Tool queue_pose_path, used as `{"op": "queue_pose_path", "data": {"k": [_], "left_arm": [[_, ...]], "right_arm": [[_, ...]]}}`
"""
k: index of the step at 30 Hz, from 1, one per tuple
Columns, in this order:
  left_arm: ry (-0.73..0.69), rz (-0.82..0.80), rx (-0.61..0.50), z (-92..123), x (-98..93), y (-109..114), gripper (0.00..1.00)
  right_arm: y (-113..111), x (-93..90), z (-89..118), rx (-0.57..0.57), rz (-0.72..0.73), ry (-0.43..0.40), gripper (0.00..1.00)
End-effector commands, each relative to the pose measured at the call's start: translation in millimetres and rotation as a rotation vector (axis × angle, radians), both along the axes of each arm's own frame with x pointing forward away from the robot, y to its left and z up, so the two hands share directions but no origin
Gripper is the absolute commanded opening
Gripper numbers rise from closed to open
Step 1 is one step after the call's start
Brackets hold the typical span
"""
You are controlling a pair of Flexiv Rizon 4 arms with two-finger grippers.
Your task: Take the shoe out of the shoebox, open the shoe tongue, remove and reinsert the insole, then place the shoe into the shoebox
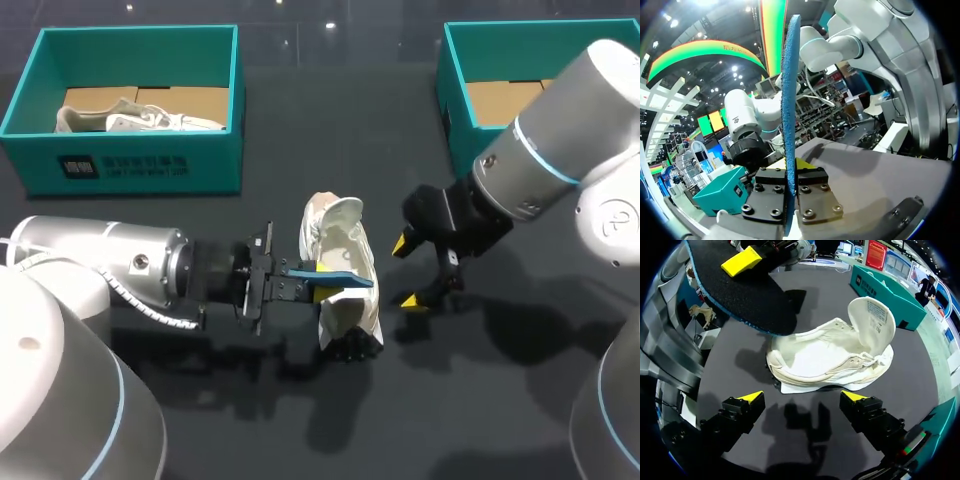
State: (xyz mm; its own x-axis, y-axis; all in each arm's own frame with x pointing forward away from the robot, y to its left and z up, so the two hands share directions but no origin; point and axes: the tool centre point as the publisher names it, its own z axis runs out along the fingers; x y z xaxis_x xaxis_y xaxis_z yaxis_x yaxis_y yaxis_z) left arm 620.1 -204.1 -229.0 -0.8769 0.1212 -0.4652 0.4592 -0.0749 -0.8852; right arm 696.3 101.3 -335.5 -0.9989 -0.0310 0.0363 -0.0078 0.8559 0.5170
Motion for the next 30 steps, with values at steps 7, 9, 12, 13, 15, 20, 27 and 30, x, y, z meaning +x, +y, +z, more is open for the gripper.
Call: {"op": "queue_pose_path", "data": {"k": [7, 9, 12, 13, 15, 20, 27, 30], "left_arm": [[-0.006, 0.004, -0.013, -8, 9.7, -11, 0.0], [-0.006, 0.004, -0.014, -8, 9.8, -11, 0.0], [-0.01, 0.004, -0.013, -10, 9.0, -12, 0.0], [-0.012, 0.004, -0.012, -11, 8.3, -12, 0.0], [-0.014, 0.004, -0.012, -12, 7.7, -13, 0.0], [-0.018, 0.012, -0.015, -15, 7.4, -13, 0.0], [-0.007, 0.022, -0.03, -17, 5.3, -12, 0.0], [-0.003, 0.02, -0.04, -19, 5.2, -14, 0.0]], "right_arm": [[10, 11.5, -16, -0.005, 0.01, 0.027, 1.0], [11, 13.0, -18, -0.006, 0.011, 0.028, 1.0], [10, 14.2, -22, 0.001, 0.01, 0.032, 1.0], [10, 14.1, -23, 0.004, 0.009, 0.033, 1.0], [10, 14.0, -25, 0.007, 0.005, 0.034, 1.0], [10, 13.7, -28, 0.01, -0.013, 0.043, 1.0], [15, 13.6, -32, 0.011, -0.022, 0.058, 1.0], [18, 13.3, -33, 0.015, -0.022, 0.059, 1.0]]}}
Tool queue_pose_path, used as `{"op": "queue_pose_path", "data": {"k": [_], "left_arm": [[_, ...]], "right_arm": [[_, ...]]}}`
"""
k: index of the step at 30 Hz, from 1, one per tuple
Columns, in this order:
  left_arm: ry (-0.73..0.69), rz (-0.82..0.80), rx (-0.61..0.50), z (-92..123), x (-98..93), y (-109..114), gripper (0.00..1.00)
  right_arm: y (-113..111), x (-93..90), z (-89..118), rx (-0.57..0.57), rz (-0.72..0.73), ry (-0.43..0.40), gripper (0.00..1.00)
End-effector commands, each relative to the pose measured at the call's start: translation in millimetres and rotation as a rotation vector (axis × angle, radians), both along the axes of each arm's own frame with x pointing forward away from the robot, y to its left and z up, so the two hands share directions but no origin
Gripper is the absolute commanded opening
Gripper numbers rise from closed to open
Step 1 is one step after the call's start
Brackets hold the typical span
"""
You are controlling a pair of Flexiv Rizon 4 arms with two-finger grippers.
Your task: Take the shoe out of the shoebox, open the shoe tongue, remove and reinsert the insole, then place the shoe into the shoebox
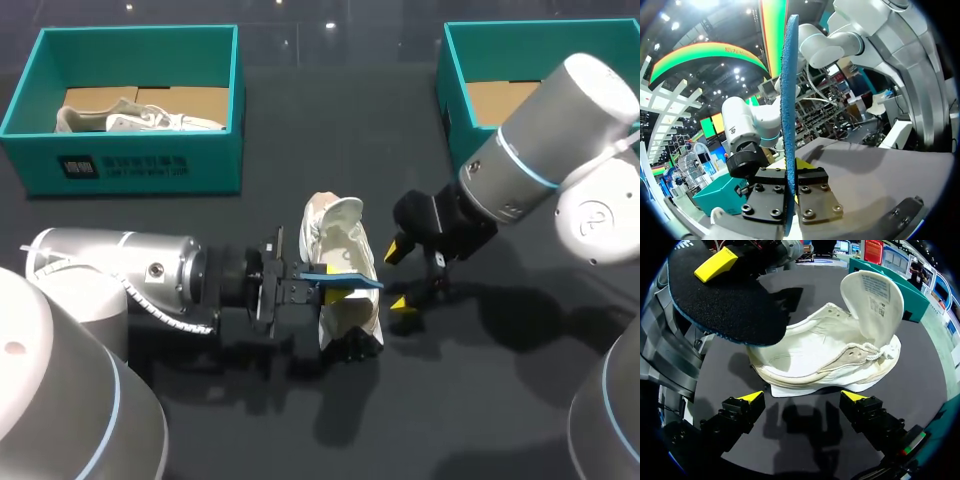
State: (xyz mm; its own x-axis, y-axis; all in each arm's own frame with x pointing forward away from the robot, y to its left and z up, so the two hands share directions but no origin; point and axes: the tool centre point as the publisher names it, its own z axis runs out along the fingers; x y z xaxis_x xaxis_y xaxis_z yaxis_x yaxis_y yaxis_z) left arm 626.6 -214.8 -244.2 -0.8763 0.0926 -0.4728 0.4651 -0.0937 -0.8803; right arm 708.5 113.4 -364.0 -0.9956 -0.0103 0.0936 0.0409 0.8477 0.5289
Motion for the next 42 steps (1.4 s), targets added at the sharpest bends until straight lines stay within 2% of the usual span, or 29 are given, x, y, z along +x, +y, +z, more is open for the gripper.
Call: {"op": "queue_pose_path", "data": {"k": [1, 10, 19, 42], "left_arm": [[-0.001, 0.005, -0.012, -5, -0.4, -5, 0.0], [0.005, 0.06, -0.041, -14, 7.3, -10, 0.0], [0.009, 0.103, -0.058, -14, 12.1, -13, 0.0], [0.032, 0.154, -0.036, -36, 29.0, -9, 0.0]], "right_arm": [[6, 0.8, -5, 0.001, 0.0, 0.001, 1.0], [6, 0.8, -5, 0.001, 0.0, 0.001, 1.0], [6, 0.8, -5, 0.001, 0.0, 0.001, 1.0], [6, 0.8, -5, 0.001, 0.0, 0.001, 1.0]]}}
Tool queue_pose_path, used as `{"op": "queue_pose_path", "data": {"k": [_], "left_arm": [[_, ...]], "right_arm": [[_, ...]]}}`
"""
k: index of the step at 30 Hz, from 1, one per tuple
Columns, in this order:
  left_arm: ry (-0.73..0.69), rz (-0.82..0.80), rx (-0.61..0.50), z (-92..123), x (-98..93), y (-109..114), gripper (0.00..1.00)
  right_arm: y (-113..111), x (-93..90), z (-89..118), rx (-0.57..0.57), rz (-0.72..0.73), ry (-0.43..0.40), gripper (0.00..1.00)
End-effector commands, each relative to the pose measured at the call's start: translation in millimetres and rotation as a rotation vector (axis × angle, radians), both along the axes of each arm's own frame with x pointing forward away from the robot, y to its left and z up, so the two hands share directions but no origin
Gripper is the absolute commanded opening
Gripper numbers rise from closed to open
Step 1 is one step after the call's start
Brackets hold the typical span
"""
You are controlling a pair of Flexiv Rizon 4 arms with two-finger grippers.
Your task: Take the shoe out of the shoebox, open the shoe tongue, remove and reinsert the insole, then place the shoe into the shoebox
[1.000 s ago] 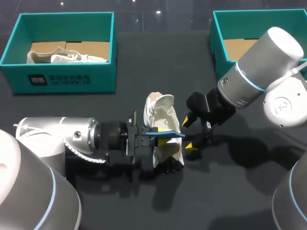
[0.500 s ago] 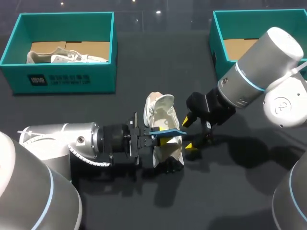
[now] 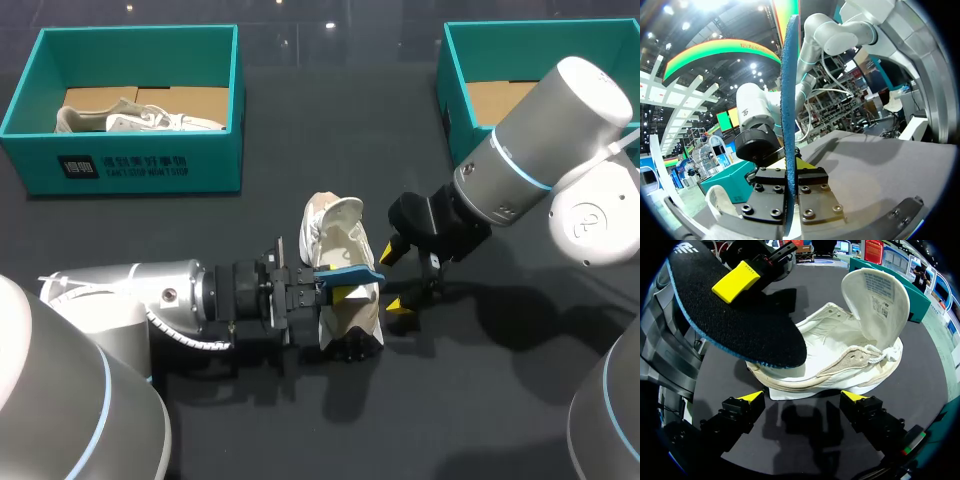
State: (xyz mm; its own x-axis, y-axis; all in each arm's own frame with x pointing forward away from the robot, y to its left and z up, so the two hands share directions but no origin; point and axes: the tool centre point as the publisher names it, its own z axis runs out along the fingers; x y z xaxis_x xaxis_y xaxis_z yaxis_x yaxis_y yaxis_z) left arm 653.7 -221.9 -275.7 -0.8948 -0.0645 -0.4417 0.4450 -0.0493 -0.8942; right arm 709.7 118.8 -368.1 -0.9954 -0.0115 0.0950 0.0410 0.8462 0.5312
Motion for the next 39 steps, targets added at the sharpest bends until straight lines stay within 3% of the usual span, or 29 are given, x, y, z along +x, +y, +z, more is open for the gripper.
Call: {"op": "queue_pose_path", "data": {"k": [1, 27, 39], "left_arm": [[-0.009, -0.011, -0.004, -5, 2.4, -2, 0.0], [-0.049, 0.029, 0.046, -34, 25.7, 3, 0.0], [-0.041, 0.052, 0.117, -53, 33.4, 9, 0.0]], "right_arm": [[1, -0.4, -1, -0.002, -0.001, -0.001, 1.0], [1, -0.4, -1, -0.002, -0.001, -0.001, 1.0], [1, -0.4, -1, -0.002, -0.001, -0.001, 1.0]]}}
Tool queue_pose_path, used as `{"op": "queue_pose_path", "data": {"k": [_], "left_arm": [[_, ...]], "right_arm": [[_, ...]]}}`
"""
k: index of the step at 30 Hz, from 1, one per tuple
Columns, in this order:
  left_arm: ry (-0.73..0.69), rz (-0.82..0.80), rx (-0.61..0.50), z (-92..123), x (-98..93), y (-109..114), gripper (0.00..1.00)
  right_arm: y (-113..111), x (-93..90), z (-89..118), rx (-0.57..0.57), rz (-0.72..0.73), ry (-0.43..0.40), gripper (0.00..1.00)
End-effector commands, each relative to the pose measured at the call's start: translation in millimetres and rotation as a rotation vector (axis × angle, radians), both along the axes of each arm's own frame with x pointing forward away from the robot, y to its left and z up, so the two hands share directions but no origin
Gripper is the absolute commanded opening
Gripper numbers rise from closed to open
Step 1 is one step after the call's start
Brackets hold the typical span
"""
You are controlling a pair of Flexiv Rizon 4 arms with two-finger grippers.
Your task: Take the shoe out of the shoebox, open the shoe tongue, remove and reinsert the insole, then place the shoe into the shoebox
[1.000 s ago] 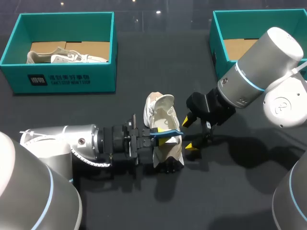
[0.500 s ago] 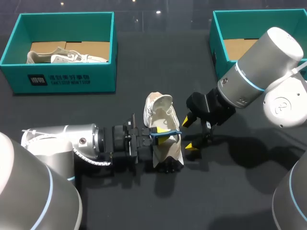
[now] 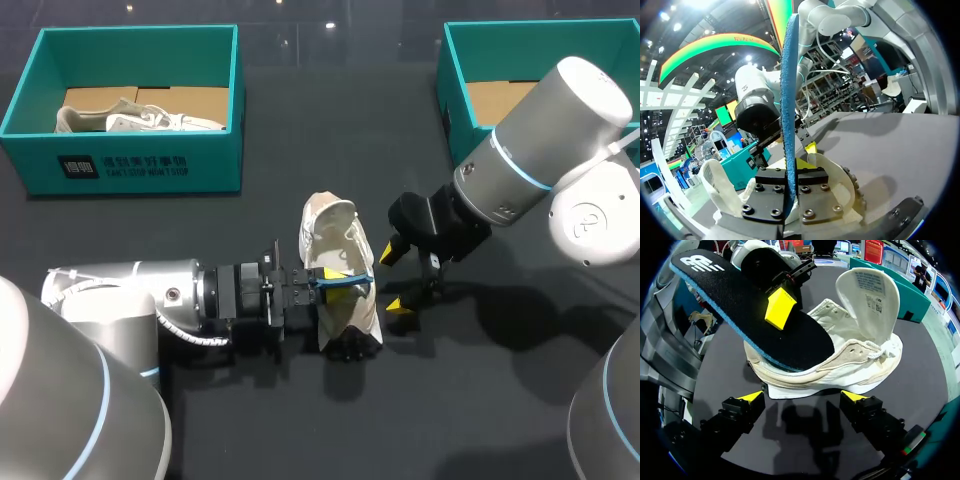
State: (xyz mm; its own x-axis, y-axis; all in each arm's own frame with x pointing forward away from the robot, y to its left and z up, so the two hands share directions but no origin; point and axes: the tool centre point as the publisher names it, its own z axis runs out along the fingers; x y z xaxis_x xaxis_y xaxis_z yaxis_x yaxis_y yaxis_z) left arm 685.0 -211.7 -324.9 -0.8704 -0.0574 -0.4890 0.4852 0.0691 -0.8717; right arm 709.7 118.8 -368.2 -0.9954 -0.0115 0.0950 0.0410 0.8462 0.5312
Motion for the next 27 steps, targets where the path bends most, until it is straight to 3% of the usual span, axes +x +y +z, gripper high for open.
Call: {"op": "queue_pose_path", "data": {"k": [1, 17, 27], "left_arm": [[0.008, 0.007, 0.014, -6, 3.2, -1, 0.0], [0.048, 0.063, 0.068, -33, 19.8, 4, 0.0], [0.054, 0.049, 0.052, -23, 13.4, 4, 0.0]], "right_arm": [[1, -0.4, -1, -0.002, -0.001, -0.001, 1.0], [1, -0.4, -1, -0.002, -0.001, -0.001, 1.0], [1, -0.4, -1, -0.002, -0.001, -0.001, 1.0]]}}
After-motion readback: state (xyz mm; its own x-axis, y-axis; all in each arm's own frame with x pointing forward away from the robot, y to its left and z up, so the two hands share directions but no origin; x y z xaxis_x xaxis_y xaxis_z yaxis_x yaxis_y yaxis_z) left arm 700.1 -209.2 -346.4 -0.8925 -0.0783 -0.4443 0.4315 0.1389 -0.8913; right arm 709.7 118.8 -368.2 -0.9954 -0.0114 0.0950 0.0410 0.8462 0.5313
